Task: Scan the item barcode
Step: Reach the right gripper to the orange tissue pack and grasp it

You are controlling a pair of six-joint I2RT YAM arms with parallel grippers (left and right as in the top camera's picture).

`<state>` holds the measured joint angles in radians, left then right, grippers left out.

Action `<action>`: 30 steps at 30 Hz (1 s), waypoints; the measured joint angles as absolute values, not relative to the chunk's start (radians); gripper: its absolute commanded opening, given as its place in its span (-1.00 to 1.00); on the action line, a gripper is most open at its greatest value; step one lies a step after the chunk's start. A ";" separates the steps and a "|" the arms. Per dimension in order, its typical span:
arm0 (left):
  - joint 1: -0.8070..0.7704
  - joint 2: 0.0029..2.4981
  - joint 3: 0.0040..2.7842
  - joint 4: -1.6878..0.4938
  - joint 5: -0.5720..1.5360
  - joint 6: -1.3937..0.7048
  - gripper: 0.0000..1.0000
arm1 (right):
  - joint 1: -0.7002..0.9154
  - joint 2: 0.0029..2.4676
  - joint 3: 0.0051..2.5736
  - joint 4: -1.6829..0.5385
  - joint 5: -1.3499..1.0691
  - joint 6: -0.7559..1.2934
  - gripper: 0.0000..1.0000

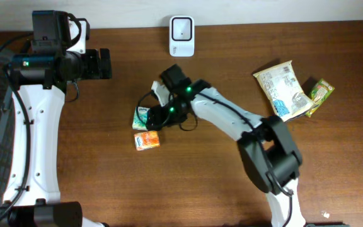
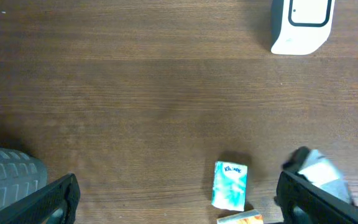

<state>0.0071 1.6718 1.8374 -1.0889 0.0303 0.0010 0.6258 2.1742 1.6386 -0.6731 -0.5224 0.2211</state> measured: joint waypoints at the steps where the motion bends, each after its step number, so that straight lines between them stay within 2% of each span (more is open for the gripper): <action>1: 0.007 1.672 1.837 -1.089 0.030 0.001 0.98 | 0.640 2.190 1.640 -0.671 -0.487 0.167 0.25; 8: 0.007 1.672 1.837 -1.089 0.030 0.001 0.98 | 0.762 2.196 1.652 -0.648 -0.317 -0.130 0.06; 10: 0.007 1.672 1.837 -1.089 0.030 0.001 0.98 | 0.784 2.197 1.652 -0.649 -0.283 -0.163 -0.05; 13: 0.007 1.672 1.837 -1.089 0.030 0.001 0.98 | 0.799 2.199 1.652 -0.657 -0.246 -0.192 -0.70; 16: 0.007 1.672 1.837 -1.089 0.030 0.001 0.98 | 0.798 2.204 1.652 -0.689 -0.235 -0.192 -0.92; 19: 0.007 1.672 1.837 -1.089 0.030 0.001 0.98 | 0.795 2.206 1.672 -0.773 -0.232 -0.149 -0.92; 22: 0.007 1.672 1.837 -1.089 0.030 0.001 0.99 | 0.761 2.212 1.713 -0.900 -0.232 0.002 -0.92; 25: 0.007 1.672 1.837 -1.089 0.030 0.001 0.98 | 0.614 2.214 1.730 -0.950 -0.225 0.230 -0.92; 28: 0.007 1.672 1.837 -1.089 0.030 0.001 0.98 | 0.439 2.214 1.730 -0.957 -0.249 0.331 -0.91; 29: 0.007 1.672 1.837 -1.089 0.030 0.001 0.99 | 0.405 2.214 1.730 -0.963 -0.256 0.342 -0.78; 30: 0.007 1.672 1.837 -1.089 0.030 0.001 0.98 | 0.387 2.214 1.730 -0.963 -0.287 0.334 -0.56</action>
<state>0.0071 1.6718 1.8374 -1.0885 0.0303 0.0010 0.3866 2.2135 1.7302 -0.9630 -0.2867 0.3344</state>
